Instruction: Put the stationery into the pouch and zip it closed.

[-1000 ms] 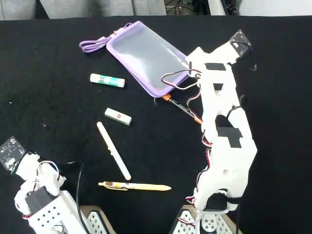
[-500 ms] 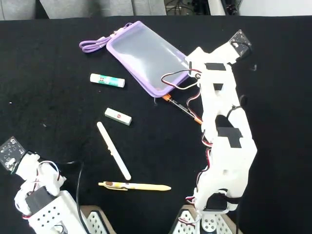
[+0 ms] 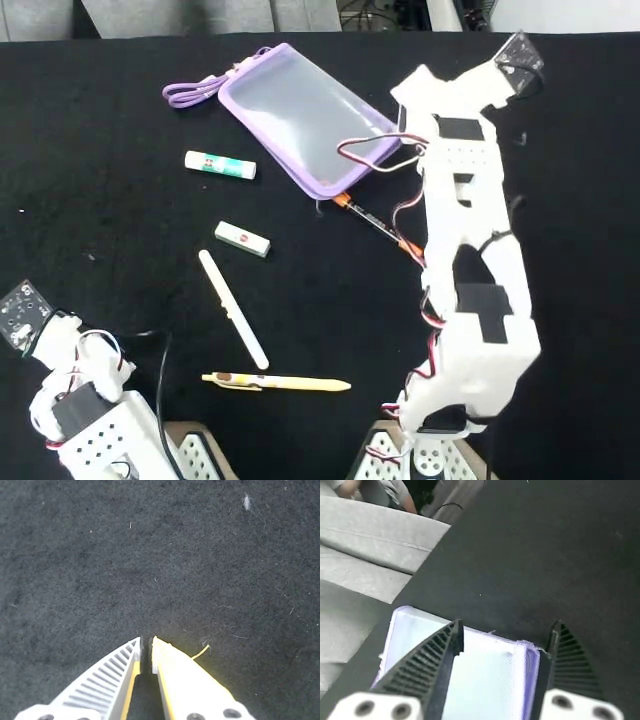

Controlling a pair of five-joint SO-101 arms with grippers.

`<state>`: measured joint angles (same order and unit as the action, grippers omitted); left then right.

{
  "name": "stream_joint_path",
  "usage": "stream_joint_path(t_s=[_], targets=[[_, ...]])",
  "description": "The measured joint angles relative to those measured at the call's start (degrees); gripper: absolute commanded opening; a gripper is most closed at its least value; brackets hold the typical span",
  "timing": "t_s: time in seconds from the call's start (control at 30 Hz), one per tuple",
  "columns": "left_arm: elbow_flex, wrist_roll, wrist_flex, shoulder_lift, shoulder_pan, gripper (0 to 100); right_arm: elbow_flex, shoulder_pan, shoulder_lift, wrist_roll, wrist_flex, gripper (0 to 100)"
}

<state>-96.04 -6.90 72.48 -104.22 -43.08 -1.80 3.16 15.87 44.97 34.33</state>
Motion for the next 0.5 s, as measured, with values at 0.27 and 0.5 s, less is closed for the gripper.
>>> stream_joint_path(t_s=[0.27,0.5], targets=[[0.00,0.00,0.00,0.00,0.00,5,2.46,-4.31,-3.87,-6.07,8.62,27.5],[0.00,0.00,0.00,0.00,0.00,5,7.74,-8.79,-3.43,2.90,7.65,27.5]])
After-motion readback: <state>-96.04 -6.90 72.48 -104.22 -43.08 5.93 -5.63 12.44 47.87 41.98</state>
